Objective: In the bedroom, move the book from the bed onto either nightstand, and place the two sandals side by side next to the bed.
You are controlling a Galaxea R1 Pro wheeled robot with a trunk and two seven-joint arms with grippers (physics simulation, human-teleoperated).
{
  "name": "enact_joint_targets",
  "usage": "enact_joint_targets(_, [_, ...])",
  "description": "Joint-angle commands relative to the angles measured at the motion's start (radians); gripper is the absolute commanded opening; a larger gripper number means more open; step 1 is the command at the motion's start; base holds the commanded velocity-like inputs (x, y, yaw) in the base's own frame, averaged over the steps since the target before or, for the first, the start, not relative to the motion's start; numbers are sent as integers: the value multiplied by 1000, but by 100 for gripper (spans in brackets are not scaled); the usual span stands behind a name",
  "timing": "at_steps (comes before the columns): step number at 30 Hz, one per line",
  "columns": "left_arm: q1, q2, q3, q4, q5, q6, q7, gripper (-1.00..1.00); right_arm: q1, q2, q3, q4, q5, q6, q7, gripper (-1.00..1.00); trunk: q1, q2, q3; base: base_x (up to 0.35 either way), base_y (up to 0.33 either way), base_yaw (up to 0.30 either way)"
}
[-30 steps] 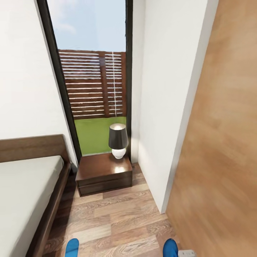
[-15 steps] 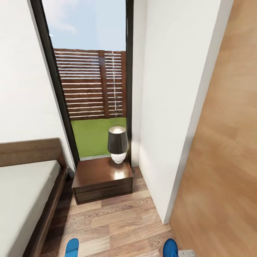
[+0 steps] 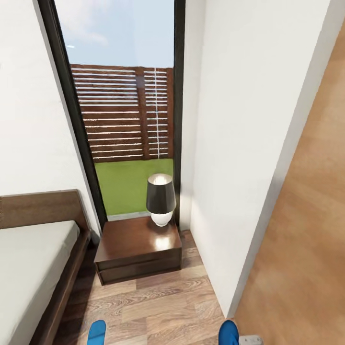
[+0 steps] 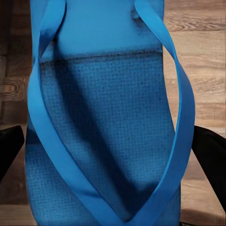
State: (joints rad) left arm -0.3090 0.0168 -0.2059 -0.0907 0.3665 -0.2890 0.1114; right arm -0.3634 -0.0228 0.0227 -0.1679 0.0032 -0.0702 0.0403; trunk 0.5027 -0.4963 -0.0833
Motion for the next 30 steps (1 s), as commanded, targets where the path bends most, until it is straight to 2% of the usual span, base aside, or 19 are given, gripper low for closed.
enact_joint_targets(1, [-1,0,-9,0,5,-3,5,-100,-1,0,2,1,0,-3,3,-100,1,-2,-2,301,0,149])
enact_joint_targets(8, [-1,0,-9,0,5,-3,4,-100,0,0,3,1,0,-3,3,-100,1,-2,-2,302,0,189])
enact_joint_targets(21, [-1,0,-9,0,5,-4,4,-100,0,4,2,1,2,-3,2,-100,1,-2,-2,292,-46,280])
enact_joint_targets(30, [-1,0,-9,0,5,-5,4,-100,0,4,2,1,3,-3,3,-100,1,-2,-2,152,-64,289])
